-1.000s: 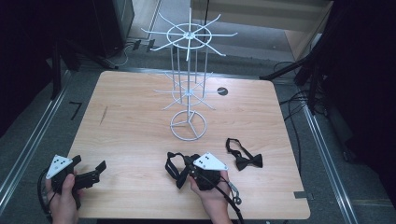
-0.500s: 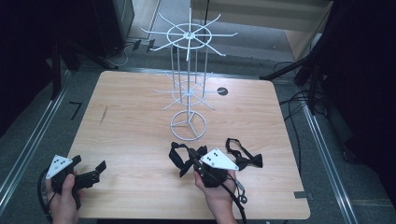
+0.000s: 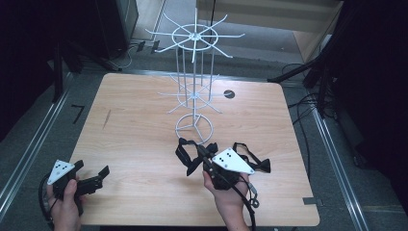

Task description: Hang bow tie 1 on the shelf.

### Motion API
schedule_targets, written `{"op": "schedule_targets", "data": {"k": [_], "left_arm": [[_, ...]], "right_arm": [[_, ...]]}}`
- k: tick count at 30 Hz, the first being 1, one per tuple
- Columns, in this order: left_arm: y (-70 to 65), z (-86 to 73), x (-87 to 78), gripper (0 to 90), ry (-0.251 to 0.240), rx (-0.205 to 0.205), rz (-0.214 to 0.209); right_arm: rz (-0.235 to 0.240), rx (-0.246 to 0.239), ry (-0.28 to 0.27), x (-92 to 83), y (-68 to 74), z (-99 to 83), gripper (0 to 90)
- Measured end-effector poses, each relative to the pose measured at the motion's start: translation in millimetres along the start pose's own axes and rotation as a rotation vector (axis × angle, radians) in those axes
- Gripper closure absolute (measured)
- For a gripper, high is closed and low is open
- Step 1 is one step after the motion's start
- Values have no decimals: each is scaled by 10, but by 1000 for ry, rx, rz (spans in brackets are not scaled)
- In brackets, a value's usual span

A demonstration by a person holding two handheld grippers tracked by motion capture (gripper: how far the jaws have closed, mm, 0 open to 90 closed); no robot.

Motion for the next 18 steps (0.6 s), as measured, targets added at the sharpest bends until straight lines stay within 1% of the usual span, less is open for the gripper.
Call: {"op": "schedule_targets", "data": {"k": [10,18], "left_arm": [[1,0,-2,0,-5,-2,1],[3,0,-4,0,-6,0,2]], "right_arm": [[-9,-7,-26,-34,-7,132,898],[-15,-2,-33,-64,-30,177,898]]}}
Point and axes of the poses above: each handheld gripper's, and its own axes: x roughly forward along the jaws, z roughly out of its top, y roughly to its left, the point moved 4 cm from there along x, roughly forward along the jaws, and after that the axes turned 15 degrees about z, right-handed, at the moved point
